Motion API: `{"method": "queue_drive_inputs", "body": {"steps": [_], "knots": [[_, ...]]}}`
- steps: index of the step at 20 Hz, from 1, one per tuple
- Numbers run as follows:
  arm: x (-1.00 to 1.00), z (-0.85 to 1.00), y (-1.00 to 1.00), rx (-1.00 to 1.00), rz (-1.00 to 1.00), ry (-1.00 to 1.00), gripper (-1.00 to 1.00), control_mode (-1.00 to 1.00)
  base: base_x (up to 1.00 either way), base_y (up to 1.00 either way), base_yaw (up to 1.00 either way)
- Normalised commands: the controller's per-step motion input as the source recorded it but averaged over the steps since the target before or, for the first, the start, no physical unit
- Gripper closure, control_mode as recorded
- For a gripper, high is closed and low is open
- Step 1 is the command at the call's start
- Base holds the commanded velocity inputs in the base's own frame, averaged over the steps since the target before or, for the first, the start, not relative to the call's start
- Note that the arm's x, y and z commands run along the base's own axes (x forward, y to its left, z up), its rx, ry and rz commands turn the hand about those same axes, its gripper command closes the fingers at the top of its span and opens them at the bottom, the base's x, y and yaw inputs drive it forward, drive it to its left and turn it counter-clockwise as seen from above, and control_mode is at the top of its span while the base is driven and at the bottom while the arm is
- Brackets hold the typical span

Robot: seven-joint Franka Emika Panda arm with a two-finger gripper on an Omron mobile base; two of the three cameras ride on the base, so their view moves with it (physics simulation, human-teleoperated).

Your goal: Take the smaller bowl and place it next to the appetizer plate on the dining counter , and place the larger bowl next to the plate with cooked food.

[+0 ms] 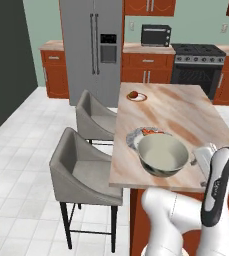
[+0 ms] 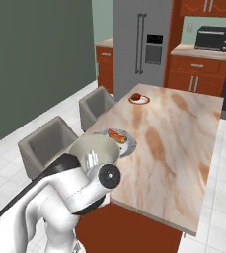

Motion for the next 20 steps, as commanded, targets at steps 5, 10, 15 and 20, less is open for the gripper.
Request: {"method": "queue_drive_inputs", "body": {"steps": [5,10,15,20], "knots": [[-0.99,0.86,0.00,0.00,0.03,-0.04,-1.00,-1.00,0.00,0.00,0.00],[-0.52,1.00,0.00,-0.02,0.15,-0.11,-1.00,-1.00,0.00,0.00,0.00],[-0.24,1.00,0.09,-0.20,0.19,-0.21,-1.00,-1.00,0.00,0.00,0.00],[-0.38,1.00,0.29,-0.39,0.07,-0.19,-1.00,-1.00,0.00,0.00,0.00]]}}
